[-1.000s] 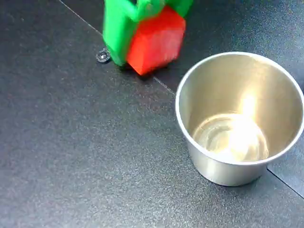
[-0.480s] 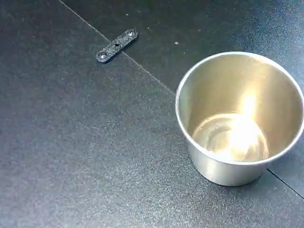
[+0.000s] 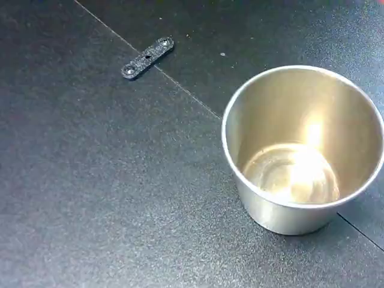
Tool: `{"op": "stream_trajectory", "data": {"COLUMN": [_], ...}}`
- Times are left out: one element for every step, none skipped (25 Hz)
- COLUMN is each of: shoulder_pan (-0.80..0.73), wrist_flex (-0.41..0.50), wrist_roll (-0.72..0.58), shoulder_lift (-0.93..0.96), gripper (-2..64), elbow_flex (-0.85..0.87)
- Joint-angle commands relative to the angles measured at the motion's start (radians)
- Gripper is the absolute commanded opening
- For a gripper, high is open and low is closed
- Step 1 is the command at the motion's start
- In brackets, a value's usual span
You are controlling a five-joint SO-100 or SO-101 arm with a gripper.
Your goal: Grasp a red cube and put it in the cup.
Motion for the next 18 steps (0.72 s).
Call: {"op": "stream_trajectory", "data": {"shoulder_pan": [-0.006,-0.006,-0.006,-0.006,-0.006,-0.006,-0.006,-0.006,-0.006,-0.006,-0.006,-0.006,-0.006,-0.006,-0.006,-0.006,-0.006,-0.006], "wrist_flex": [-0.106,-0.138,-0.166,-0.186,-0.199,-0.202,-0.202,-0.202,-0.202,-0.201,-0.196,-0.193,-0.193,-0.193,-0.193,-0.196,-0.196,-0.192], "wrist_roll": [0.015,0.015,0.017,0.018,0.018,0.018,0.018,0.018,0.018,0.018,0.018,0.018,0.018,0.018,0.018,0.018,0.018,0.018], "shoulder_lift": [-0.032,-0.057,-0.080,-0.103,-0.118,-0.133,-0.146,-0.163,-0.178,-0.195,-0.209,-0.219,-0.229,-0.236,-0.244,-0.249,-0.250,-0.252], "gripper": [-0.6,-0.6,-0.6,-0.6,-0.6,-0.6,-0.6,-0.6,-0.6,-0.6,-0.6,-0.6,-0.6,-0.6,-0.6,-0.6,-0.6,-0.6], "elbow_flex": [-0.003,-0.003,-0.003,-0.003,-0.003,-0.003,-0.003,-0.003,-0.003,-0.003,-0.003,-0.003,-0.003,-0.003,-0.003,-0.003,-0.003,-0.002]}}
